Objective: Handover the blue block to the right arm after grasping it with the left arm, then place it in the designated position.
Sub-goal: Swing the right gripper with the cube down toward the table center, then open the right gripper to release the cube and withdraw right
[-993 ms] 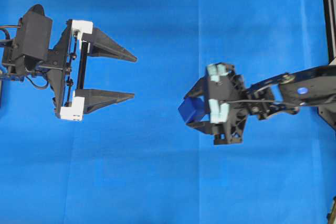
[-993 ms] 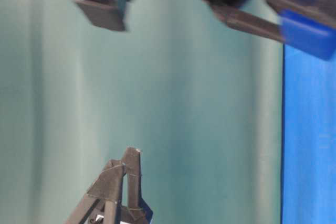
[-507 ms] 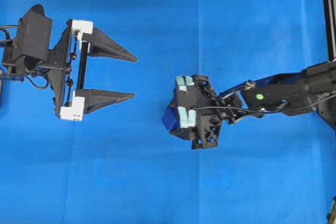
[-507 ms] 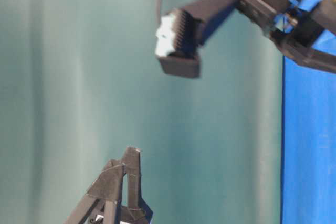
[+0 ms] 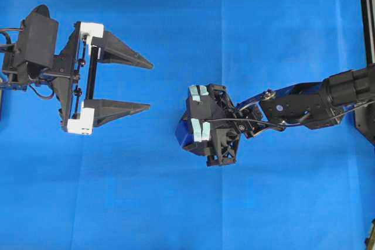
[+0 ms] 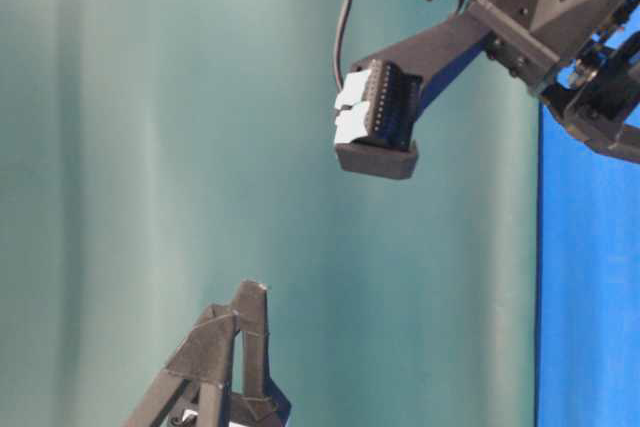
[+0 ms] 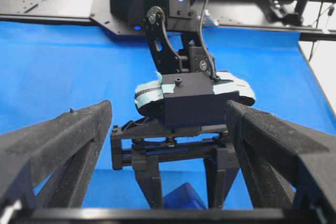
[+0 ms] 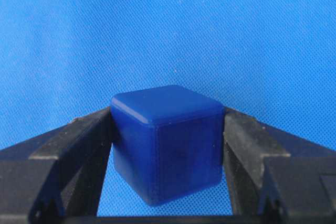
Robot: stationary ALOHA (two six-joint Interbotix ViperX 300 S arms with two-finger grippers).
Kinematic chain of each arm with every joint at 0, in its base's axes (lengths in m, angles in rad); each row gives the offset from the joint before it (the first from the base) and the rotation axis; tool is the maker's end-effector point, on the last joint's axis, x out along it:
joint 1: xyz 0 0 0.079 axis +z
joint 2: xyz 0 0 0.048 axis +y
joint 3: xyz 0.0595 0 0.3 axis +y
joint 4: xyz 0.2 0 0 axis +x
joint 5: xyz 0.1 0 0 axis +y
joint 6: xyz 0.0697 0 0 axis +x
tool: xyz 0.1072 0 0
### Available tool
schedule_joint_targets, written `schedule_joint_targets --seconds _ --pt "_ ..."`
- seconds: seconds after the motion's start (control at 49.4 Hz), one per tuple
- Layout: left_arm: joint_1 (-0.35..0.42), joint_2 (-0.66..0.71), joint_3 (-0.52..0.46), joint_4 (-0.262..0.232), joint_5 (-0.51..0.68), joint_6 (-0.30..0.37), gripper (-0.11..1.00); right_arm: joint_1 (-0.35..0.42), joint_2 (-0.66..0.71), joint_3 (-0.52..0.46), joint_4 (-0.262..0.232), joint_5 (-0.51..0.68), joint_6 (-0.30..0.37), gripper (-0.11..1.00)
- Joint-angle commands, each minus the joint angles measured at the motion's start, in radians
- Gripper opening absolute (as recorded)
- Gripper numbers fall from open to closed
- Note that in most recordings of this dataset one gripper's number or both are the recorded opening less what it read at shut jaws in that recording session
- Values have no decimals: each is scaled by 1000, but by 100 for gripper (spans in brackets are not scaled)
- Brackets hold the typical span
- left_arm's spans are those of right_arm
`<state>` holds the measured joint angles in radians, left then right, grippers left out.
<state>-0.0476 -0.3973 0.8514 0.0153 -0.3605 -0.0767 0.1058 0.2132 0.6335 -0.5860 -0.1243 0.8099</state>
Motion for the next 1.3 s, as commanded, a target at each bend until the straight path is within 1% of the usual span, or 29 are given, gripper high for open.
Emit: schedule_joint_targets --seconds 0.0,0.284,0.365,0.385,0.405,0.507,0.547,0.567,0.689,0.831,1.013,1.277 --pt "3 -15 -26 2 -5 2 93 -2 -11 -9 0 -6 2 52" --pt "2 -15 -26 2 -6 2 93 -2 -11 -15 2 -3 3 53" --pt "2 -15 -26 2 -6 0 93 0 -11 -20 9 3 3 53" --pt "2 -17 -26 2 -5 0 93 -2 -11 -20 11 5 3 56" --pt "2 -15 -26 2 -6 0 93 -2 -12 -21 12 8 3 60" --pt "2 -17 -26 2 -6 0 93 -2 -15 -23 12 28 3 88" --pt "2 -15 -26 2 -6 0 93 -2 -18 -23 12 34 3 94" --pt "2 -15 -26 0 -6 0 93 -2 -20 -23 12 37 3 95" --pt "0 -17 -26 2 -6 0 93 0 -38 -25 12 49 3 87" --pt "2 -17 -26 0 -6 0 93 5 -80 -25 12 66 0 89" --pt "2 -17 -26 2 -6 2 93 15 -152 -25 6 109 -2 89" --pt "2 -17 -26 2 -8 2 93 38 -310 -32 6 268 -2 89"
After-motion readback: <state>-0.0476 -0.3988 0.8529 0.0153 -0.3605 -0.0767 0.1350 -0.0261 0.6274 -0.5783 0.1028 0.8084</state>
